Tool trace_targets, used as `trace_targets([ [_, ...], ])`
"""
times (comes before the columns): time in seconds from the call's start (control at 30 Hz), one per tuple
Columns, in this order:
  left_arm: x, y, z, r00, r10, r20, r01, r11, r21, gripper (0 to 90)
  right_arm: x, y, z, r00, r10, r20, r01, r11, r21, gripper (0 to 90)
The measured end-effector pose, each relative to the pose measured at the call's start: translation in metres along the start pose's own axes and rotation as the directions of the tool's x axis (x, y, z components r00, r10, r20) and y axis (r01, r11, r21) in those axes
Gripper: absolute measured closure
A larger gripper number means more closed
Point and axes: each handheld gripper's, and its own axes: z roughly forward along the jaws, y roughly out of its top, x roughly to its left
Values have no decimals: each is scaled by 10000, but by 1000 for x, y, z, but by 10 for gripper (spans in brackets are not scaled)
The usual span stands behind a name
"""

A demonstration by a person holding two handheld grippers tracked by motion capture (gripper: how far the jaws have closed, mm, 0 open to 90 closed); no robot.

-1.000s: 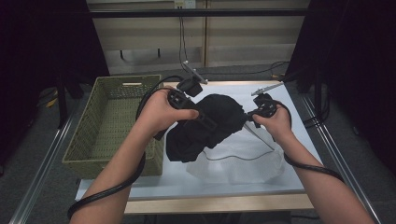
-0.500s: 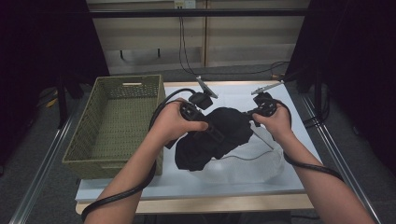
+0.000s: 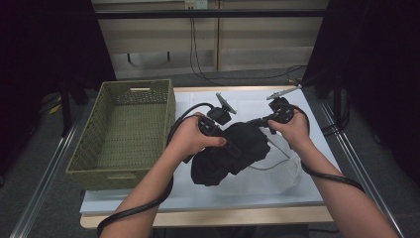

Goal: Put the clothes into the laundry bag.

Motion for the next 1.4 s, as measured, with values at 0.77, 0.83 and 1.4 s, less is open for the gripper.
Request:
trace_targets([
  [0.77,20,-7,38,9986,-433,-313,430,9990,-88,651,4,1,-4,10000,-53,18,53,10000,42,900],
  [0.83,21,-8,39,9985,-414,-344,409,9991,-135,651,4,1,-4,10000,-67,12,67,10000,36,900],
  [1.4,26,-10,56,9887,-1096,-1021,1032,9925,-662,650,9,3,-8,9998,-209,-43,209,9998,-2,900],
])
